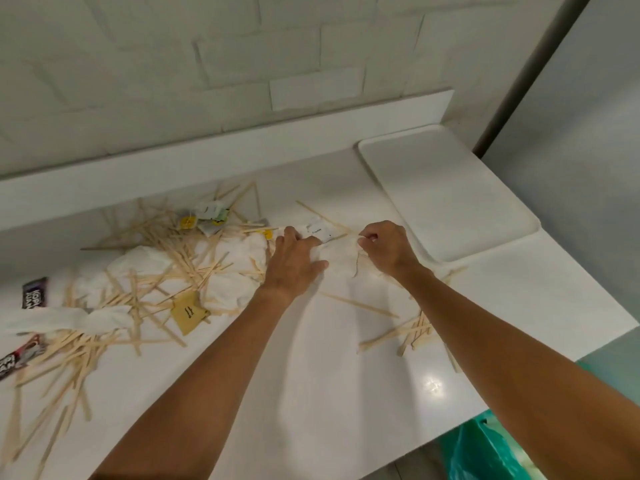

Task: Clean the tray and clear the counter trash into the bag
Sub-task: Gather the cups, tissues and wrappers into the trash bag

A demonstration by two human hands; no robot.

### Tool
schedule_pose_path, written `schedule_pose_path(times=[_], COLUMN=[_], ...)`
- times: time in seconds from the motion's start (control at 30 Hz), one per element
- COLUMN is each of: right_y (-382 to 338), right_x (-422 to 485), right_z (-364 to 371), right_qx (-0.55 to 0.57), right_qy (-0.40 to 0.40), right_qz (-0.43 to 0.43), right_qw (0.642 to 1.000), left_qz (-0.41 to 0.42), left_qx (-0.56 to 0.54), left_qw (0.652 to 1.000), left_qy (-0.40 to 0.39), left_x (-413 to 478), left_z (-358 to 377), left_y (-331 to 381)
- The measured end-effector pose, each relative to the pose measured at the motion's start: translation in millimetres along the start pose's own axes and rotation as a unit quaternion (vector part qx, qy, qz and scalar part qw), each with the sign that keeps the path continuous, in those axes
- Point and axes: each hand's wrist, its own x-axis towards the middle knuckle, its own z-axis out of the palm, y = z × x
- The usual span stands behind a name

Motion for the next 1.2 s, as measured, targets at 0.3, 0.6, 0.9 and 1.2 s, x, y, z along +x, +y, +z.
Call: schedule_pose_path(times=[0.3,0.6,0.9,1.2], right_y=[-14.0,-16.9,-0.7,53.1], right_x=[-9.5,-35.3,-69.8,-119.0], right_z=[-29.8,-73.1,-107.0,-144.5], right_qx=[0.085,0.285,0.305,0.213], right_qy=[0.085,0.13,0.096,0.041], right_qz=[0.013,0.045,0.001,-0.013], right_qw=[0.993,0.949,0.948,0.976], left_qz=[0.046,0.026,-0.014,-0.02], left_qx=[-0.08,-0.207,-0.319,-0.446], left_qw=[0.989,0.958,0.92,0.887], left_qy=[0.112,0.196,0.228,0.117], left_x=[5.9,-2.1,-35.6,-75.7], left_z=[-24.7,-62.0,-73.9,-37.8], left_y=[0.8,18.2,49.4,99.1])
